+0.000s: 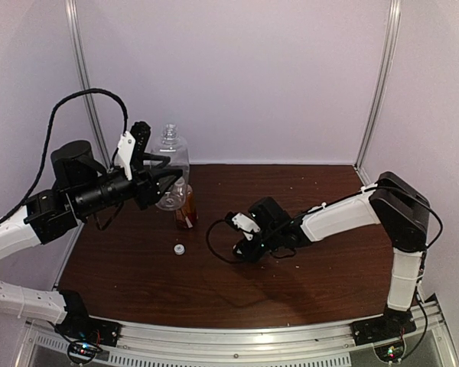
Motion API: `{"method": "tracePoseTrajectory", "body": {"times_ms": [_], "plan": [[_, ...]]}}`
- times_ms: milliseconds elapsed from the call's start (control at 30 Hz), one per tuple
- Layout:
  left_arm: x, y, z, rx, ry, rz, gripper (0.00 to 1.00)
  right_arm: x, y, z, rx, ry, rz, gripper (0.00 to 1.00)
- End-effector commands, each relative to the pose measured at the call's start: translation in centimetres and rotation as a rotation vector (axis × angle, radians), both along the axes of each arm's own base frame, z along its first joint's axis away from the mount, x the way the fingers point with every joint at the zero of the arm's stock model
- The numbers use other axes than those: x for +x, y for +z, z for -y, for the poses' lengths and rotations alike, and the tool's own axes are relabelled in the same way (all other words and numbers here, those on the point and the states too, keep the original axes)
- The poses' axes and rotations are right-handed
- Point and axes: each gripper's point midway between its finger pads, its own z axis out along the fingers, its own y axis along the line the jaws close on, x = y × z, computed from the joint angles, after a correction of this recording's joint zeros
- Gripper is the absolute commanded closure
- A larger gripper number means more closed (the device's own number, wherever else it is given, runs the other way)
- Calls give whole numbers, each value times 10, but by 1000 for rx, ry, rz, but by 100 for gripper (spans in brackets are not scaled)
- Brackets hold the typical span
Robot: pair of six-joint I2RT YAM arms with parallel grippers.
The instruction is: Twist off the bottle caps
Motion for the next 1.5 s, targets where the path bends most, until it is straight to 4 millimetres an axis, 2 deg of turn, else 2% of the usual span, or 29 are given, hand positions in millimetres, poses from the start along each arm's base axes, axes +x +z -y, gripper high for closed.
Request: {"method": "tracePoseTrajectory", "body": {"times_ms": [0,300,467,633,833,1167,1333,1467], "plan": [[0,9,-5,-23,14,36,72,6,-9,13,-55,-27,5,61],[1,7,-4,-19,14,30,72,7,1,17,-55,-26,16,46],[2,2,-3,-11,15,22,72,3,26,15,-10,-15,31,31],[3,0,-1,-15,10,13,71,-2,62,19,37,-7,58,20],[2,-7,3,-18,-8,-2,71,-13,135,25,178,15,115,15],[-20,-8,28,-38,-199,10,68,-52,286,28,454,166,258,6],[-35,-12,45,-41,-338,-6,68,-68,339,27,543,235,279,1],[-47,-16,58,-44,-450,-30,68,-79,371,21,597,288,267,1]]}}
